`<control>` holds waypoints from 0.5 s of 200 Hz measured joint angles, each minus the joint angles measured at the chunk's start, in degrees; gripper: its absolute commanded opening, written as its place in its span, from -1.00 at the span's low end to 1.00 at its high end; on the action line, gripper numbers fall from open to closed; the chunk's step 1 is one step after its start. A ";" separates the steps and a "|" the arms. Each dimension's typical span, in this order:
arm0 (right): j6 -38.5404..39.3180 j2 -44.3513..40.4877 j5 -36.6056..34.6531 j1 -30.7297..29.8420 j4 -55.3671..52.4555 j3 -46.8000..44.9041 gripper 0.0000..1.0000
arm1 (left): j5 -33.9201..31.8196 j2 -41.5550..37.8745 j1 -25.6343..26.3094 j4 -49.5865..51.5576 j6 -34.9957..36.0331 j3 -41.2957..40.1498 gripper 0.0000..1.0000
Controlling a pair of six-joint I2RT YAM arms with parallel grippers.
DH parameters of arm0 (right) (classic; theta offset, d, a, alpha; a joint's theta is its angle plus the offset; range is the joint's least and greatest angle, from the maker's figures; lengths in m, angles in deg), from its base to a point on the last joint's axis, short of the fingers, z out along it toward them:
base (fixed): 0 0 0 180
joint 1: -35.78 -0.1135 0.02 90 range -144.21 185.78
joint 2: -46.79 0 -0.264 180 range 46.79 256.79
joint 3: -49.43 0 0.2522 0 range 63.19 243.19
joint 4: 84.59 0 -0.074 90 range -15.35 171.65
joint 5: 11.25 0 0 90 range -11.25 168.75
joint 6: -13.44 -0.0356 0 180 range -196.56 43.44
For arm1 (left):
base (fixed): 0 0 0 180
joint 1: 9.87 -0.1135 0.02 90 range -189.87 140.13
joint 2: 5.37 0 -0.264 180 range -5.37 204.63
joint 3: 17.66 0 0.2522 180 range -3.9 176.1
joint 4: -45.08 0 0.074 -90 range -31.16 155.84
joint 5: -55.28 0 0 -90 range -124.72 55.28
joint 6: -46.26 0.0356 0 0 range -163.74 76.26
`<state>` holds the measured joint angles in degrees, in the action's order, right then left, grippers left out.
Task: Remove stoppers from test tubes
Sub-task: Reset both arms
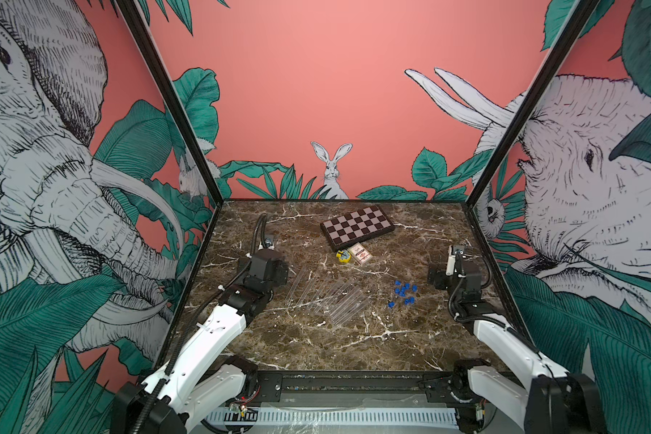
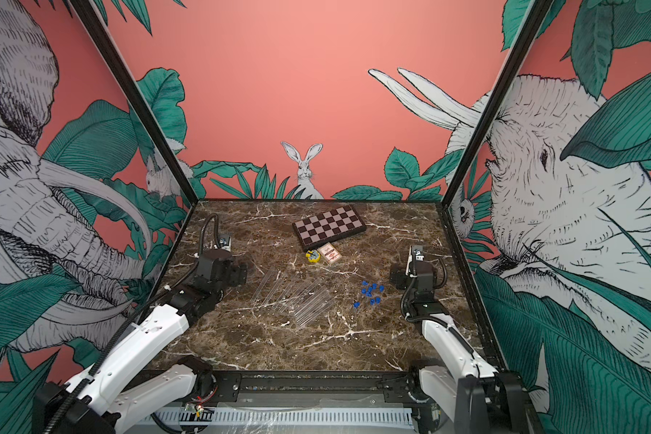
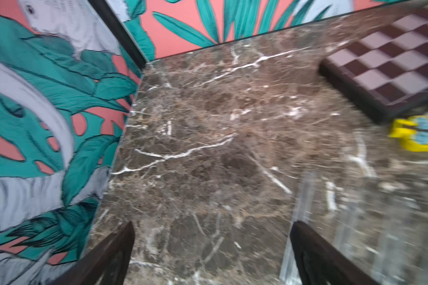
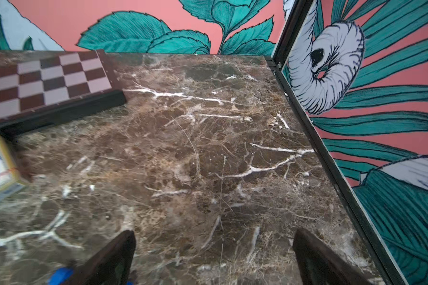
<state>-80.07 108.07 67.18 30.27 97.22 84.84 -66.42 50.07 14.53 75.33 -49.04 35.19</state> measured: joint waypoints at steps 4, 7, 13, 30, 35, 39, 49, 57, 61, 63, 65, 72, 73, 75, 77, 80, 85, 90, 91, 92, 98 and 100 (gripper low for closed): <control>0.37 1.75 0.24 0.22 1.90 -0.74 0.98 | -0.37 0.22 -0.61 -1.49 0.59 -1.03 0.99; 0.59 2.73 0.44 0.39 3.08 -1.14 0.97 | -0.55 0.37 -1.03 -2.54 0.79 -1.84 0.99; 0.98 5.53 1.09 0.72 5.51 -1.66 0.97 | -0.87 0.83 -1.73 -4.48 1.62 -3.10 0.99; 2.01 12.66 3.21 1.14 11.76 -1.68 0.98 | -1.99 3.45 -3.72 -10.56 3.15 -6.47 0.99; 2.51 14.21 3.82 1.16 13.14 -1.49 0.98 | -2.56 4.55 -4.22 -12.35 3.61 -7.19 0.99; 2.91 15.15 4.22 1.18 13.88 -1.29 0.97 | -3.15 5.60 -4.63 -13.90 3.78 -7.74 0.99; 3.72 16.72 4.55 1.18 16.59 -1.25 0.98 | -4.15 8.44 -5.51 -17.86 4.37 -8.96 0.99; 4.09 18.10 4.55 1.18 20.41 -1.46 0.98 | -4.79 10.80 -6.25 -21.40 4.96 -10.05 0.99; 4.20 18.71 4.52 1.20 22.05 -1.57 0.97 | -5.03 11.80 -6.56 -22.99 5.07 -10.56 0.99; 4.28 19.26 4.55 1.20 22.97 -1.57 0.97 | -5.03 12.37 -6.71 -23.82 5.22 -10.82 0.98; 4.39 19.78 4.57 1.22 23.85 -1.57 0.98 | -5.07 12.83 -6.86 -24.61 5.42 -11.08 0.99; 4.81 21.62 4.74 1.31 26.23 -1.40 0.97 | -5.07 14.38 -7.37 -27.17 5.88 -11.82 0.98; 4.90 21.97 4.79 1.31 26.56 -1.36 0.98 | -5.09 14.67 -7.43 -27.69 6.03 -11.93 0.99; 4.98 22.34 4.90 1.31 26.93 -1.27 0.98 | -5.05 14.99 -7.52 -28.17 6.10 -12.04 0.98; 5.09 22.97 4.96 1.36 27.36 -1.16 0.98 | -5.03 15.52 -7.67 -29.00 6.34 -12.20 0.99; 5.25 23.85 5.09 1.42 27.80 -0.94 0.98 | -5.03 16.20 -7.87 -30.25 6.71 -12.37 0.99; 5.25 24.83 5.09 1.60 27.98 -0.66 0.98 | -4.98 17.46 -8.17 -32.09 7.15 -12.52 0.99; 5.27 25.53 5.14 1.64 28.00 -0.48 0.98 | -4.76 18.91 -8.55 -34.32 7.76 -12.55 0.99; 5.27 25.59 5.16 1.66 28.00 -0.46 0.98 | -4.79 19.08 -8.59 -34.60 7.85 -12.55 0.99; 5.27 25.75 5.16 1.68 28.00 -0.42 0.98 | -4.76 19.41 -8.72 -35.19 7.98 -12.55 0.99; 5.25 26.14 5.11 1.81 28.17 -0.33 0.98 | -4.24 20.87 -9.11 -37.55 8.39 -12.55 0.99; 5.27 26.23 5.11 1.86 28.30 -0.33 0.98 | -4.02 21.38 -9.25 -38.38 8.50 -12.57 0.99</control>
<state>-74.80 134.30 72.29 32.12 125.52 84.51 -70.45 71.44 5.29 36.95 -40.53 22.62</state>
